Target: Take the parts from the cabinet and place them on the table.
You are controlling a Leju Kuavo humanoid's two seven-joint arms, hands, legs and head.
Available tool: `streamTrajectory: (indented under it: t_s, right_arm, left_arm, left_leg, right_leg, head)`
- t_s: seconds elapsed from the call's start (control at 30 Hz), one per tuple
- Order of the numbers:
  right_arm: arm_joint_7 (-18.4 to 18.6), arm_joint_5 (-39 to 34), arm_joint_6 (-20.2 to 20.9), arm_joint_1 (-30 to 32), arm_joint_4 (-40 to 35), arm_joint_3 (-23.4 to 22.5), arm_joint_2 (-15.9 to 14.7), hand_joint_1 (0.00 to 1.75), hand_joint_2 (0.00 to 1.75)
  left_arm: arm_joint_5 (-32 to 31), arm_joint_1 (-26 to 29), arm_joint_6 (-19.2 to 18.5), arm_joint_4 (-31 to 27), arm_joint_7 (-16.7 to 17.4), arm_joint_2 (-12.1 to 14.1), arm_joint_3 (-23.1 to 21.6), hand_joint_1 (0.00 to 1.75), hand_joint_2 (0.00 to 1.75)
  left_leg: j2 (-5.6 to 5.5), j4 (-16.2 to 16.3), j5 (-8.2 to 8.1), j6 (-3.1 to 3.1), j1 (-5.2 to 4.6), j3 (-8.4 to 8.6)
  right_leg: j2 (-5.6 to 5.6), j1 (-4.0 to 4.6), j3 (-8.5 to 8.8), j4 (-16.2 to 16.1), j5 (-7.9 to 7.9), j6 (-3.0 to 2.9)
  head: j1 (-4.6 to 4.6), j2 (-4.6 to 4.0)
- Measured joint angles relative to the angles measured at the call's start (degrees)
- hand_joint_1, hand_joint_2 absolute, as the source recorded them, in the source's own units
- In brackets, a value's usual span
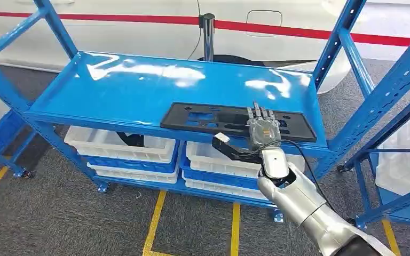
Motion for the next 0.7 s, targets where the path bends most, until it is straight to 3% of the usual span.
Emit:
streamTrajectory:
  t_s: [0.03, 0.07, 0.13, 0.2, 0.23, 0.27, 0.3, 0.33, 0.37, 0.4, 0.47, 0.5, 0.53, 0.57, 0.6, 0.63, 0.67, 0.7]
  right_arm:
    - [0.0, 0.0, 0.0, -0.1, 0.0, 0.0, -0.2, 0.0, 1.75]
    - [0.0, 0.1, 0.0, -0.2, -0.3, 0.0, -0.2, 0.0, 1.75]
    - [0.0, 0.1, 0.0, -0.1, -0.3, 0.0, -0.4, 0.0, 1.75]
    - [-0.5, 0.6, 0.0, -0.3, -0.5, 0.0, -0.3, 0.0, 1.75]
    - [-1.3, 1.0, 0.0, -0.3, -0.7, 0.0, -0.3, 0.0, 1.75]
    - [-2.7, 1.2, 0.1, -0.4, -0.9, 0.0, -0.3, 0.0, 1.75]
    - [-3.6, 1.1, 0.1, -0.3, -1.1, 0.0, -0.3, 0.47, 1.75]
    - [-4.7, 0.6, 0.1, -0.2, -1.2, 0.1, -0.3, 1.54, 1.75]
    - [-6.0, 0.0, 0.0, -0.1, -1.3, 0.2, -0.3, 1.75, 1.75]
    - [-7.1, -0.2, 0.0, 0.2, -1.5, 0.3, -0.3, 1.75, 1.75]
    - [-8.0, -0.6, 0.1, 0.3, -2.0, 0.5, -0.2, 1.75, 1.75]
    - [-8.5, -0.7, 0.0, 0.3, -2.3, 0.6, -0.2, 1.75, 1.75]
    - [-8.7, -0.7, 0.1, 0.3, -2.6, 0.7, -0.2, 1.75, 1.75]
    - [-8.8, -0.7, 0.1, 0.2, -2.7, 0.7, -0.3, 1.75, 1.75]
    - [-8.9, -0.8, 0.3, 0.2, -2.8, 0.8, -0.3, 1.75, 1.75]
    - [-8.9, -0.8, 0.4, 0.3, -3.0, 0.9, -0.3, 1.75, 1.75]
    - [-9.0, -0.9, 0.4, 0.7, -3.0, 1.0, -0.4, 1.75, 1.75]
    - [-9.0, -0.9, 0.4, 0.7, -3.1, 1.1, -0.4, 1.75, 1.75]
  left_arm:
    - [0.0, -0.1, 0.0, 0.0, 0.0, 0.1, 0.0, 0.0, 0.0]
    - [0.0, -0.1, 0.0, 0.0, 0.0, 0.1, 0.0, 0.0, 0.0]
    - [0.0, 0.0, 0.0, 0.0, 0.0, 0.1, 0.0, 0.0, 0.0]
    - [-0.1, -0.1, 0.0, 0.0, 0.0, 0.2, 0.0, 0.0, 0.0]
    - [-0.1, 0.0, -0.1, 0.0, 0.0, 0.2, 0.0, 0.0, 0.0]
    - [-0.2, -0.1, -0.3, 0.0, 0.0, 0.2, 0.0, 0.0, 0.0]
    - [-0.3, -0.2, -0.3, 0.0, -0.1, 0.2, 0.0, 0.0, 0.0]
    - [-0.3, -0.3, -0.4, 0.0, -0.2, 0.2, 0.0, 0.0, 0.0]
    - [-0.2, -0.4, -0.5, 0.0, -0.3, 0.2, 0.0, 0.0, 0.0]
    - [-0.2, -0.5, -0.6, 0.0, -0.5, 0.2, 0.0, 0.0, 0.0]
    - [-0.2, -0.5, -0.7, 0.0, -0.7, 0.2, 0.0, 0.0, 0.0]
    - [-0.2, -0.5, -1.0, 0.0, -1.1, 0.2, 0.0, 0.0, 0.0]
    - [-0.1, -0.4, -1.2, 0.0, -1.3, 0.2, 0.0, 0.0, 0.0]
    - [0.0, -0.4, -1.3, 0.1, -1.3, 0.4, 0.0, 0.0, 0.0]
    - [0.2, -0.4, -1.4, 0.1, -1.4, 0.3, 0.0, 0.0, 0.0]
    - [0.2, -0.2, -1.5, 0.1, -1.4, 0.2, 0.0, 0.0, 0.0]
    - [0.2, -0.2, -1.5, 0.1, -1.4, 0.2, 0.0, 0.0, 0.0]
    - [0.3, -0.3, -1.6, 0.1, -1.4, 0.2, 0.0, 0.0, 0.0]
  left_leg:
    - [-0.05, 0.1, -0.29, -0.36, -0.23, -0.15]
    - [-0.09, 0.2, -0.44, -0.53, -0.25, -0.2]
    - [-0.14, -0.2, -0.56, -0.88, -0.14, -0.06]
    - [-0.11, 0.1, -1.21, -1.16, -0.01, 0.02]
    - [0.06, 1.6, -1.97, -1.51, 0.02, -0.59]
    - [0.16, 7.2, -4.35, -2.01, 0.19, -3.44]
    - [0.21, 12.7, -6.42, -2.28, 0.27, -6.59]
    - [0.23, 17.1, -7.74, -2.36, 0.27, -9.17]
    - [0.25, 21.0, -8.21, -2.38, 0.25, -11.88]
    - [0.25, 21.1, -7.32, -2.27, 0.24, -12.64]
    - [0.24, 15.2, -2.75, -1.66, 0.13, -10.69]
    - [0.24, 7.5, 1.64, -0.87, -0.17, -7.68]
    - [0.22, 2.3, 4.13, -0.12, -0.46, -5.61]
    - [0.29, 1.4, 3.24, 0.36, -0.75, -4.72]
    - [0.24, 0.7, 3.39, 0.4, -1.03, -4.62]
    - [0.24, 0.4, 3.81, -0.16, -0.77, -4.54]
    - [0.14, 0.6, 3.48, -0.9, -0.82, -4.55]
    - [0.06, 0.6, 3.53, -0.79, -0.85, -4.58]
  right_leg:
    - [0.38, 0.39, 0.3, -0.1, -0.82, -0.3]
    - [0.44, 0.34, 0.12, -0.1, -0.73, -0.94]
    - [0.45, 0.65, 0.04, -0.1, -1.11, -1.69]
    - [0.44, 0.19, 0.34, -0.2, -1.15, -2.28]
    - [0.44, 0.17, 0.61, -0.3, -1.36, -2.59]
    - [0.44, 0.16, 0.8, -0.3, -1.55, -2.91]
    - [0.44, 0.22, 0.89, -0.3, -1.71, -3.07]
    - [0.43, 0.26, 1.0, -0.3, -1.88, -3.16]
    - [0.43, 0.34, 1.24, -0.2, -2.08, -3.22]
    - [0.44, 0.41, 1.56, -0.3, -2.3, -3.22]
    - [0.55, 0.62, 2.36, -0.3, -2.77, -3.22]
    - [0.65, 0.8, 3.03, -0.3, -3.14, -3.17]
    - [0.66, 0.88, 3.46, -0.4, -3.46, -3.1]
    - [0.63, 1.11, 3.57, -0.5, -3.62, -2.88]
    - [0.55, 0.87, 3.49, -0.6, -3.67, -2.57]
    - [0.57, 1.32, 3.3, -0.1, -3.93, -2.46]
    - [0.51, 1.08, 3.34, -0.2, -3.97, -2.57]
    - [0.49, 1.09, 3.4, -0.2, -4.08, -2.7]
  head:
    - [0.0, -0.02]
    - [0.0, 0.0]
    - [0.0, 0.0]
    - [0.0, 0.0]
    - [-0.02, 0.0]
    - [0.0, 0.0]
    - [-0.02, 0.0]
    - [0.0, 0.0]
    - [-0.02, 0.0]
    - [-0.02, 0.0]
    - [-0.02, 0.0]
    - [-0.02, 0.0]
    - [-0.02, 0.0]
    - [0.0, -0.02]
    - [0.0, 0.0]
    - [0.02, 0.0]
    - [0.0, 0.0]
    - [0.0, 0.0]
